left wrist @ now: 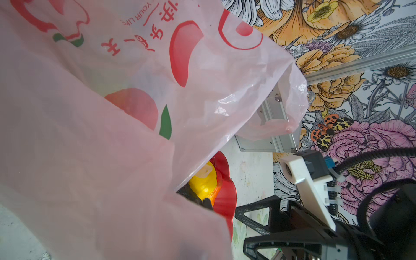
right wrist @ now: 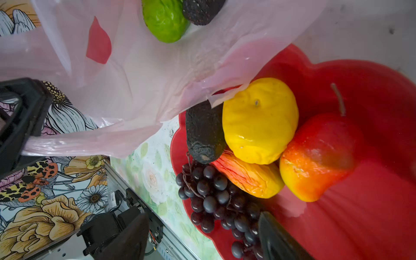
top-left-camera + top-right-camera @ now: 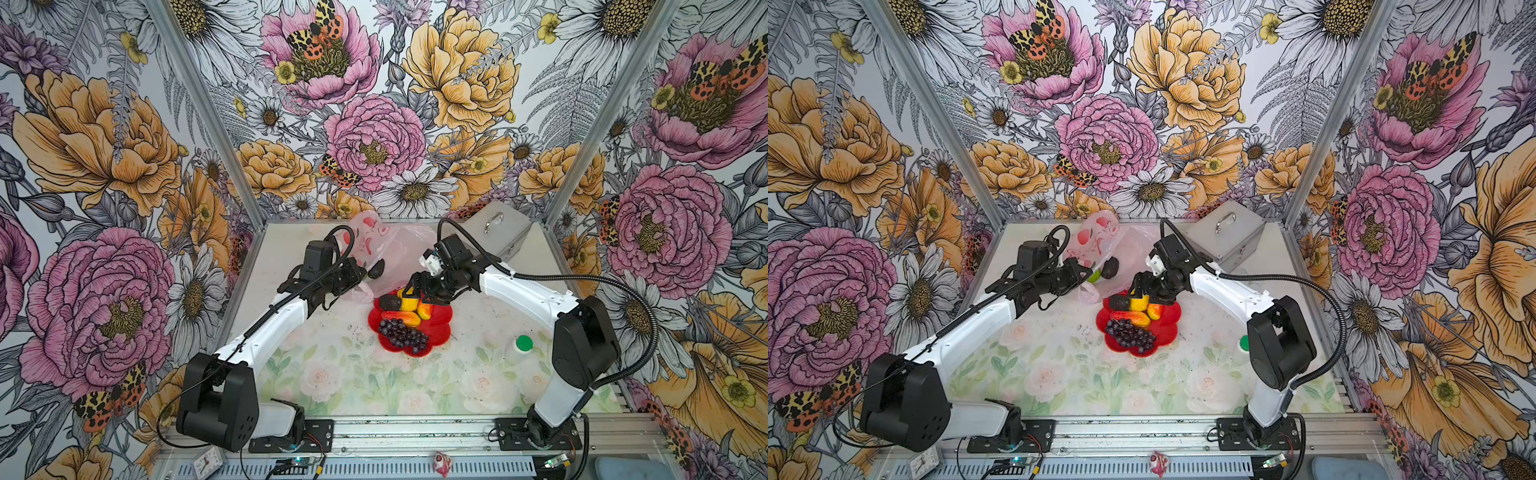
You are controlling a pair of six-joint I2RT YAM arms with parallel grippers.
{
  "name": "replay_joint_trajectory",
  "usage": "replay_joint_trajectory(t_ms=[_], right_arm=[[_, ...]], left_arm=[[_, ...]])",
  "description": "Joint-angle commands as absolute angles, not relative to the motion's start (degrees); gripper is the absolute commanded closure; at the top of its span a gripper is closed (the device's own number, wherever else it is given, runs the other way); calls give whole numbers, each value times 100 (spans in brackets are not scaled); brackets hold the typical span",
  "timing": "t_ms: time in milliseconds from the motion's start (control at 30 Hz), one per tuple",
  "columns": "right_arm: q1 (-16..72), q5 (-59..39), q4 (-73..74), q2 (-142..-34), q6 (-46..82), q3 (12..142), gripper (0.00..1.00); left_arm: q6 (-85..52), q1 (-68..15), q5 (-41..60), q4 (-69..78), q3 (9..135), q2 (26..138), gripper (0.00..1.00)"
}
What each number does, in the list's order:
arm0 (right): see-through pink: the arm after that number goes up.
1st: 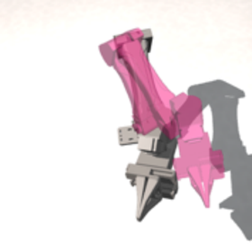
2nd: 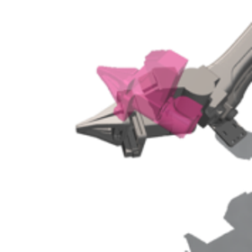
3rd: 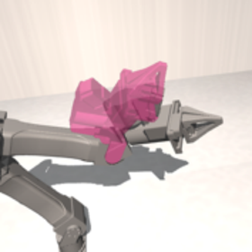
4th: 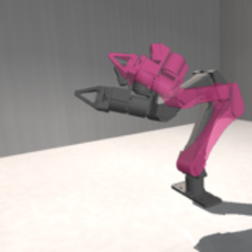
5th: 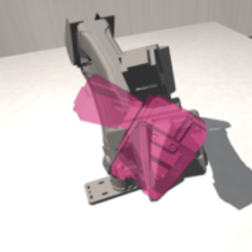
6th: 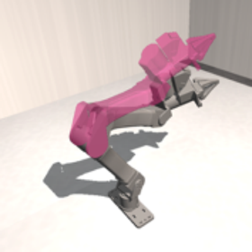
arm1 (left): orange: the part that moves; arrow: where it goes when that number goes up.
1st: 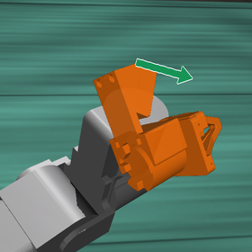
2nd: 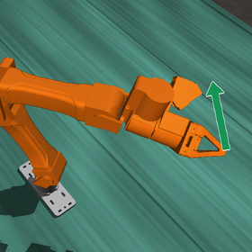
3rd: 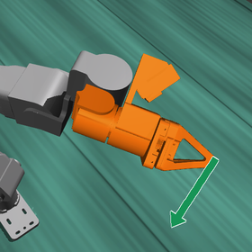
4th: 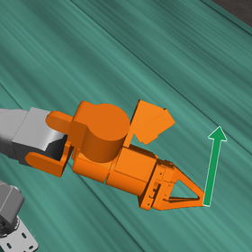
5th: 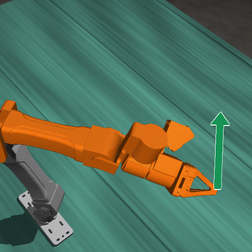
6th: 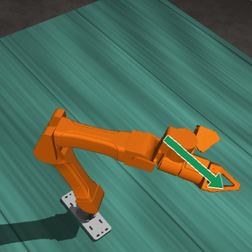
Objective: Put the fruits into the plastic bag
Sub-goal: 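Withdraw the right gripper from the bag back over the red bowl, then lower the right gripper onto the second dark avocado and grasp it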
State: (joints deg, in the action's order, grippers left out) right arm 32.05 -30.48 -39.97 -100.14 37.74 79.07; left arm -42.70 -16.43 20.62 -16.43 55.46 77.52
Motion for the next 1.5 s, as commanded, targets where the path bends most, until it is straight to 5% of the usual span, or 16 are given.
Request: replay_joint_trajectory(t_ms=[0, 833, 1467], right_arm=[[3319, -3022, -4036, -10389, 3601, 8274, 22], [3520, -2884, -4034, -11427, 3849, 9025, 31], [3630, -2751, -4043, -11849, 4060, 9375, 48]], left_arm=[[-4252, -1652, 2085, -1484, 5678, 7697, 100], [-4280, -1591, 2322, -1274, 5748, 7919, 100], [-4333, -1538, 2435, -1077, 5650, 7946, 100]])
